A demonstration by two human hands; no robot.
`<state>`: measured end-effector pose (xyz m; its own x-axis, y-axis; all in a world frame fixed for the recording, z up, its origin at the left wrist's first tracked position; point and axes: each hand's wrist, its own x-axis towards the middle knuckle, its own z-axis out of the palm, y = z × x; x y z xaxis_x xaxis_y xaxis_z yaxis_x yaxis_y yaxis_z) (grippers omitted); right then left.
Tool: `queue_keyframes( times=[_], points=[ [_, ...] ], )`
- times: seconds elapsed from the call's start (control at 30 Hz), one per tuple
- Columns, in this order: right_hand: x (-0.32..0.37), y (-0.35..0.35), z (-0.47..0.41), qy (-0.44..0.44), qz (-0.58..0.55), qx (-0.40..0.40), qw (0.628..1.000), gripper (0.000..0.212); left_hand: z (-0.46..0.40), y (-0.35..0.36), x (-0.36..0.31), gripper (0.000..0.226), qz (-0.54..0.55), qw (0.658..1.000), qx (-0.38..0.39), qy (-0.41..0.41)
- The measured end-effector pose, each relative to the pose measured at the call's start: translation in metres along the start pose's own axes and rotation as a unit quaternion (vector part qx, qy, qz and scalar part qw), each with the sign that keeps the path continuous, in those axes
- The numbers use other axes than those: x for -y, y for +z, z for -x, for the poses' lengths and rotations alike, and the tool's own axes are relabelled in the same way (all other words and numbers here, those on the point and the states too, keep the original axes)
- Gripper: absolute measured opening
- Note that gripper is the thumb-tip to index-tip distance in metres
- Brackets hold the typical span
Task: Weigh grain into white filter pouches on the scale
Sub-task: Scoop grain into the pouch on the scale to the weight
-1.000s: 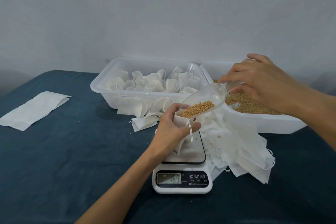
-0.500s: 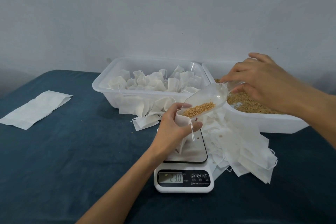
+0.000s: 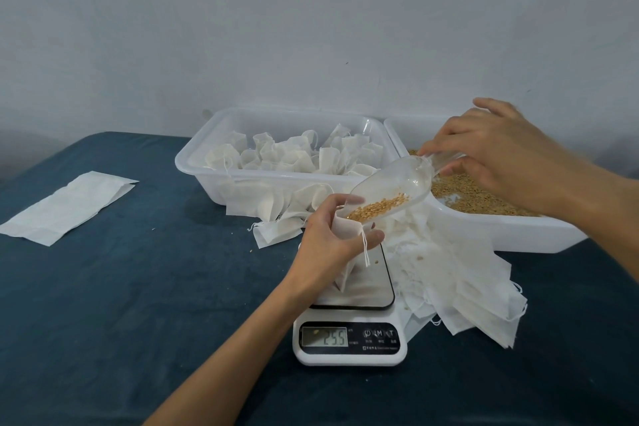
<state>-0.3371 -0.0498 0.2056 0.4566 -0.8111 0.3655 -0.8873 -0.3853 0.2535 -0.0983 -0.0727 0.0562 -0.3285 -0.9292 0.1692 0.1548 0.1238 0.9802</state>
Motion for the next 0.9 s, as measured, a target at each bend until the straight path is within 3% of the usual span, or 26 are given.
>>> queue_keyframes(
  times=[0.23,0.33,0.47,0.57,0.63,0.73,0.9],
  points=[
    [-0.003,0.005,0.0,0.013,-0.015,0.02,1.0,0.032,0.0,-0.001,-0.001,0.051,-0.007,1.0,-0.009,0.001],
    [-0.005,0.015,0.003,0.045,-0.119,0.047,0.991,0.029,0.0,-0.001,-0.002,0.05,-0.005,1.0,-0.013,0.001],
    [-0.012,0.033,0.015,0.132,-0.306,0.089,0.939,0.025,0.001,-0.001,-0.003,0.048,-0.018,1.0,-0.018,0.004],
    [-0.031,0.045,0.021,0.163,-0.381,0.079,0.907,0.022,0.0,-0.003,-0.001,0.048,-0.032,0.999,-0.021,-0.001],
    [-0.052,0.057,0.028,0.227,-0.372,0.065,0.897,0.021,0.001,-0.003,0.002,0.041,-0.046,0.999,-0.018,-0.003],
    [-0.086,0.078,0.041,0.339,-0.255,0.088,0.901,0.025,-0.002,-0.005,0.003,0.018,-0.105,0.994,-0.01,0.034],
    [-0.114,0.105,0.055,0.442,-0.154,0.178,0.866,0.024,-0.018,-0.02,-0.017,0.02,-0.073,0.993,-0.056,0.068]
  ],
)
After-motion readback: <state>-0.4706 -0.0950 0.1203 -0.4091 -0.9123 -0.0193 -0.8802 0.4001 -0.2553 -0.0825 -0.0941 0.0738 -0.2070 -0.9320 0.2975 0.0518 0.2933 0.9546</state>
